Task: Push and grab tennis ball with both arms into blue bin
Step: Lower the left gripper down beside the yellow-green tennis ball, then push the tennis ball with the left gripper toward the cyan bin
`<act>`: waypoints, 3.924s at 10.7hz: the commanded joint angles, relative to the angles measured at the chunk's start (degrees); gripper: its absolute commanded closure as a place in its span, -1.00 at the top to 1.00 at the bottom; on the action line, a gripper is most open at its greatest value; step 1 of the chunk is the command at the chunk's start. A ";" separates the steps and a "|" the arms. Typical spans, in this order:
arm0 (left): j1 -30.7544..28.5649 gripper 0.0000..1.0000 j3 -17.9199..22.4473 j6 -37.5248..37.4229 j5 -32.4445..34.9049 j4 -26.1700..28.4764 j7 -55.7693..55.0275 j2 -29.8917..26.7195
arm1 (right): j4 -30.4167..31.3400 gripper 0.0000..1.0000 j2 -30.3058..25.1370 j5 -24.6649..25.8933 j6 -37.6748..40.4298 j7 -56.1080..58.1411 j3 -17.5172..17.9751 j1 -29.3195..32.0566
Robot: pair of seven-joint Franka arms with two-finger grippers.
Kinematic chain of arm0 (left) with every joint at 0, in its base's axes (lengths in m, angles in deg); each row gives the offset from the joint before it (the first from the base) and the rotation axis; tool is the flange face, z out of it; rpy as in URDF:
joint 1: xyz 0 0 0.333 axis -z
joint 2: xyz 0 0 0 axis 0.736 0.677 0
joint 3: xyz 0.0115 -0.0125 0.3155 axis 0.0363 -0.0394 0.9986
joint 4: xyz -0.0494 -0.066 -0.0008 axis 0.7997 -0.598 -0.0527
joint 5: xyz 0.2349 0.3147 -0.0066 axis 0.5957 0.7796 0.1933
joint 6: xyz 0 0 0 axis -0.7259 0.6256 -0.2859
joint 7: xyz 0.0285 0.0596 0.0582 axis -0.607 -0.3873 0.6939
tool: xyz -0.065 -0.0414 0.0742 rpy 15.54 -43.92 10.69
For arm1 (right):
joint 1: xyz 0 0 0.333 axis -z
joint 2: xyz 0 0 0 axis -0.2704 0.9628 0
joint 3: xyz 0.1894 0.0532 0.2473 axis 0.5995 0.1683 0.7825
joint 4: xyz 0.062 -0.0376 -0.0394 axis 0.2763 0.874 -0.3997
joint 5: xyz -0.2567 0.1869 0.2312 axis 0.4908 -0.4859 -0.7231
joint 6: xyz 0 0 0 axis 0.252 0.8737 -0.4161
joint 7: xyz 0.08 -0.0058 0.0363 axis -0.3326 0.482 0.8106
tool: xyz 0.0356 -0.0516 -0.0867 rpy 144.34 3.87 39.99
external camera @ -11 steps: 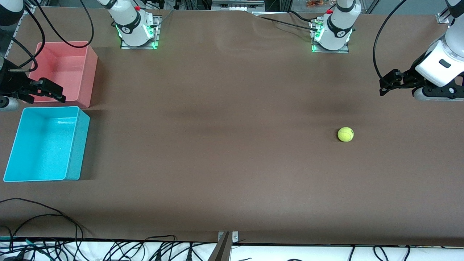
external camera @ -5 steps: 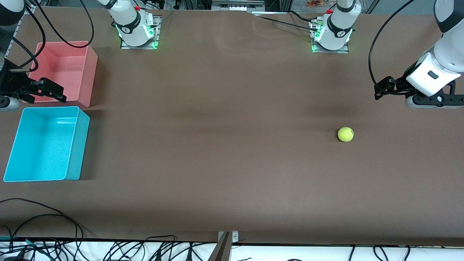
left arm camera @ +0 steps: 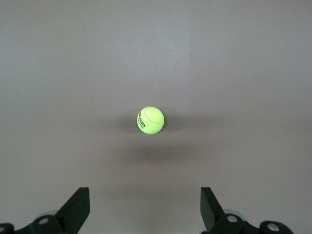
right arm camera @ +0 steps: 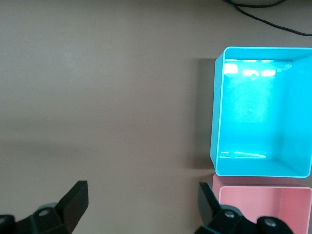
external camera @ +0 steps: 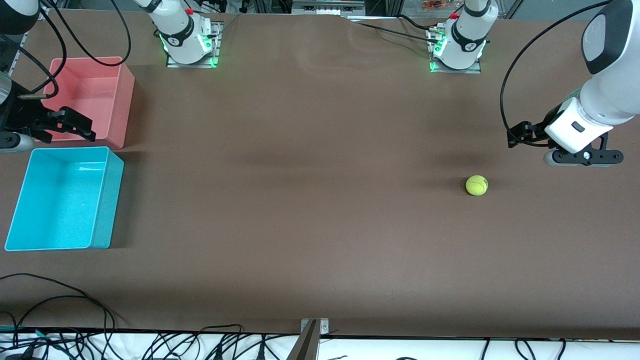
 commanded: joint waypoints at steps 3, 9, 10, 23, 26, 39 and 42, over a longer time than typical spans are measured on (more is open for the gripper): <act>-0.69 1.00 0.48 10.91 -0.17 6.24 1.24 0.75 | -0.54 1.00 0.03 0.46 0.44 -0.88 0.03 -0.20; -3.58 1.00 1.01 24.09 -0.70 14.77 17.88 1.54 | -0.45 1.00 0.12 0.46 0.35 -0.88 -0.24 -0.02; -4.46 1.00 1.01 25.95 -1.05 16.17 22.72 1.89 | -0.54 1.00 0.12 0.46 0.26 -0.88 -0.24 -0.11; -7.55 -1.00 2.15 30.61 0.62 19.26 68.64 6.19 | -0.54 1.00 0.12 2.48 -0.35 0.00 0.03 -0.28; -8.95 -1.00 2.15 36.49 0.36 20.05 77.15 9.70 | -0.54 1.00 0.12 2.39 -0.26 -0.09 0.03 -0.20; -9.13 -1.00 1.54 41.70 0.27 20.05 90.62 17.80 | -0.54 1.00 0.48 2.30 0.26 -0.70 -0.41 0.24; -8.95 -1.00 1.54 41.78 -1.39 19.88 90.62 20.35 | -0.45 1.00 1.09 1.34 -0.44 -0.27 -0.50 0.33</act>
